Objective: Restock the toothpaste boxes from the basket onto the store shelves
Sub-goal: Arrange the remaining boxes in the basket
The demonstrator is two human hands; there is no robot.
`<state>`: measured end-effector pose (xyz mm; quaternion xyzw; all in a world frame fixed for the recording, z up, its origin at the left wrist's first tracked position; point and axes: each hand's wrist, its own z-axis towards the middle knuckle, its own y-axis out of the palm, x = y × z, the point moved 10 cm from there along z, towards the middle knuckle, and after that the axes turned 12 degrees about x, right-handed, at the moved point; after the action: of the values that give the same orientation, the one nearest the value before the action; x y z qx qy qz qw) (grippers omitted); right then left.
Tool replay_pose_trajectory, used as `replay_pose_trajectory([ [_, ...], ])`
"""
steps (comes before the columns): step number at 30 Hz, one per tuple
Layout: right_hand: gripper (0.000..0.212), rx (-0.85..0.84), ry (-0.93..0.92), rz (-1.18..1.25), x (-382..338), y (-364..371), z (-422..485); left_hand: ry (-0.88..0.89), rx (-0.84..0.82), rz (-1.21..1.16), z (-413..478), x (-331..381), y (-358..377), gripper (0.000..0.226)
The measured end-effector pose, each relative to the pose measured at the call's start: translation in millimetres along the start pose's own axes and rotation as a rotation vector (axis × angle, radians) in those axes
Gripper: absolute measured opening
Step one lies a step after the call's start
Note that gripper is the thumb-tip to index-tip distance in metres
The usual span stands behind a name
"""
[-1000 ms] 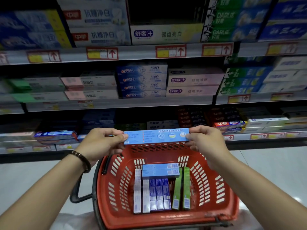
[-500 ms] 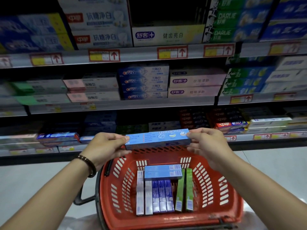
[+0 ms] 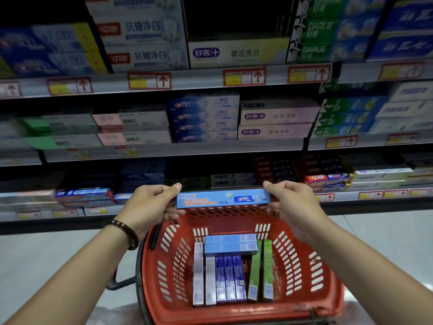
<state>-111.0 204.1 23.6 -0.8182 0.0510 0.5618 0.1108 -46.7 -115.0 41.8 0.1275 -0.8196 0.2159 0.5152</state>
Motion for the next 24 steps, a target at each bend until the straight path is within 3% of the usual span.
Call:
replay_pose_trajectory([
  [11,0.008,0.001,0.094,0.094,-3.7,-0.6,-5.7,-0.044,-0.072,-0.153,-3.3,0.1,1.9,0.021],
  [24,0.014,-0.030,0.049,0.079,-7.2,2.4,-6.2,0.006,-0.042,-0.051,-5.2,3.7,-5.2,0.030],
])
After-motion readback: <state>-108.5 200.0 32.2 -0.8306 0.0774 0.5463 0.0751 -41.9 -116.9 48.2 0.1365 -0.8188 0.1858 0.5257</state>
